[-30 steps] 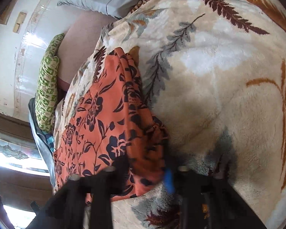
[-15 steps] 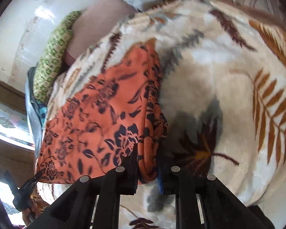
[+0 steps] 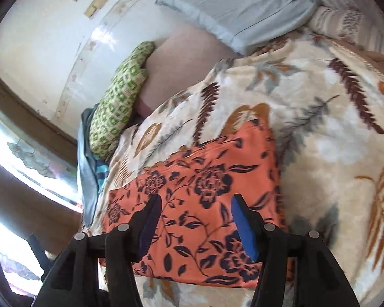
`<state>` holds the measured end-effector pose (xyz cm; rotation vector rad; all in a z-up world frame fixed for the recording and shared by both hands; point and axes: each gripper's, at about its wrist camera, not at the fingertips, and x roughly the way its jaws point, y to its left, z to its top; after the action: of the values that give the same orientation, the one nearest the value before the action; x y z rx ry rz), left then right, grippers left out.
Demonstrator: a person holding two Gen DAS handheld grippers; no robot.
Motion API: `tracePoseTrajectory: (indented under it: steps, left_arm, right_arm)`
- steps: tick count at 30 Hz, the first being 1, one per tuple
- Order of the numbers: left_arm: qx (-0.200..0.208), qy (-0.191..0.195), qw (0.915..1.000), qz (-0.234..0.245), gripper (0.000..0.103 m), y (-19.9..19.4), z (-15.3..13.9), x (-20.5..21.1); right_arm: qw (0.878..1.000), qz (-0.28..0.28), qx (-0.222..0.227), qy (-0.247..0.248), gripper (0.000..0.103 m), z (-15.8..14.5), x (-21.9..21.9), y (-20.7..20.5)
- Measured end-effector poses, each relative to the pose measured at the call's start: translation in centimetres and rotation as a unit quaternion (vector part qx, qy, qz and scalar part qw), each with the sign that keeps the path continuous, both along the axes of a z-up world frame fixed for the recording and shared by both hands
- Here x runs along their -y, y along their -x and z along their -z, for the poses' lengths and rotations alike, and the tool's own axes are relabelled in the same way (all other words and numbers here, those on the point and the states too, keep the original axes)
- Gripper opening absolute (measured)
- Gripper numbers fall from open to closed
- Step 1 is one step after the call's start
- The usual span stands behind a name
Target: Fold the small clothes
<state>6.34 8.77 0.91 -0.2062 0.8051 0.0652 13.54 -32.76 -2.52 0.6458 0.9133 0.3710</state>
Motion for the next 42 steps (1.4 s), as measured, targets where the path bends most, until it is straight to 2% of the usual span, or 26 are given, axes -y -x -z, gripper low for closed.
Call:
tracePoseTrajectory:
  steps: [2,3,4,5,7,9,11,13,14,15,16,17,18,20,22,24,26,27,28,29,31,34,35,38,42]
  left_arm:
    - [-0.028,-0.015,0.9994,0.01,0.06,-1.3,2.3,1.5]
    - [-0.066,-0.03,0.9972,0.019,0.067,-2.3,4.1,2.1]
    - [-0.113,-0.045,0.9922,0.026,0.067,-3.1,6.2,2.5]
    - [-0.136,-0.058,0.9885,0.032,0.068,-3.4,7.6,2.6]
    - [-0.095,-0.075,0.9922,0.032,0.069,-2.5,6.8,2.7]
    - [-0.096,-0.066,0.9926,0.032,0.069,-2.4,6.1,2.7]
    - [-0.077,-0.058,0.9949,0.03,0.069,-2.1,5.3,2.8]
    - [-0.065,-0.056,0.9957,0.035,0.069,-2.0,4.9,3.1]
    - [-0.065,-0.053,0.9956,0.041,0.07,-1.9,4.9,3.3]
    - [-0.077,-0.052,0.9946,0.046,0.07,-2.1,5.3,3.4]
    - [-0.097,-0.053,0.9926,0.05,0.07,-2.3,6.0,3.4]
    - [-0.115,-0.056,0.9904,0.053,0.07,-3.1,6.6,3.4]
    - [-0.11,-0.059,0.9908,0.054,0.07,-2.9,6.5,3.3]
    - [-0.083,-0.055,0.9941,0.043,0.07,-2.3,5.7,2.8]
    - [-0.075,-0.04,0.9957,0.039,0.07,-2.3,5.2,2.5]
    - [-0.071,-0.033,0.996,0.043,0.07,-2.4,5.2,2.6]
    - [-0.095,-0.042,0.9933,0.05,0.07,-2.9,6.4,3.0]
    - [-0.104,-0.052,0.9918,0.054,0.072,-3.0,7.1,3.3]
    - [-0.094,-0.064,0.9919,0.057,0.074,-2.9,7.2,3.5]
    - [-0.091,-0.073,0.9913,0.06,0.074,-2.8,7.1,3.8]
    - [-0.094,-0.066,0.9912,0.066,0.074,-2.7,6.6,3.7]
    - [-0.085,-0.035,0.994,0.059,0.074,-2.7,5.7,3.3]
    - [-0.077,-0.031,0.9949,0.057,0.074,-2.6,5.3,3.4]
    - [-0.063,-0.022,0.9962,0.056,0.074,-2.3,4.7,4.0]
    - [-0.065,-0.021,0.9953,0.069,0.074,-1.8,4.6,5.2]
  right_arm:
    - [0.999,0.012,-0.045,0.02,0.07,3.4,-0.3,-1.7]
    - [0.994,0.03,-0.089,0.047,0.07,6.0,0.0,-2.3]
    - [0.99,0.041,-0.131,0.037,0.066,8.3,0.7,-2.5]
    - [0.991,0.057,-0.119,0.01,0.063,8.4,1.5,-2.0]
    - [0.993,0.054,-0.102,0.001,0.063,6.6,1.6,-1.4]
    - [0.997,0.034,-0.07,0.012,0.063,4.5,0.9,-1.5]
    - [0.999,0.023,-0.043,0.012,0.064,2.8,0.2,-2.5]
    - [0.999,0.01,-0.032,-0.008,0.069,2.7,-0.2,-4.0]
    - [0.999,0.007,-0.038,-0.012,0.072,3.6,-0.3,-4.9]
    - [0.998,0.011,-0.06,0.005,0.074,5.1,-0.4,-6.0]
    - [0.994,0.026,-0.104,0.03,0.075,7.2,-0.1,-6.8]
    - [0.989,0.042,-0.139,0.015,0.071,9.1,0.7,-7.0]
    - [0.99,0.061,-0.124,-0.008,0.07,8.7,1.4,-6.5]
    - [0.993,0.057,-0.102,-0.005,0.07,6.4,1.3,-6.1]
    - [0.997,0.04,-0.064,0.0,0.07,4.2,0.8,-6.4]
    - [0.998,0.037,-0.045,-0.008,0.071,3.3,0.7,-7.7]
    - [0.997,0.051,-0.05,-0.012,0.076,4.3,1.2,-9.6]
    - [0.995,0.065,-0.072,0.011,0.079,5.9,1.6,-10.8]
    - [0.99,0.075,-0.117,0.033,0.081,8.4,2.1,-12.2]
    - [0.988,0.077,-0.132,-0.003,0.081,10.0,2.9,-12.5]
    - [0.988,0.098,-0.107,-0.051,0.08,8.1,4.3,-11.3]
    - [0.994,0.094,-0.05,-0.039,0.08,3.6,5.4,-7.7]
    - [0.994,0.093,-0.043,-0.039,0.08,2.5,5.8,-6.1]
    - [0.992,0.092,-0.055,-0.064,0.08,1.8,6.5,-0.2]
    - [0.988,0.076,-0.095,-0.1,0.08,4.1,4.4,7.2]
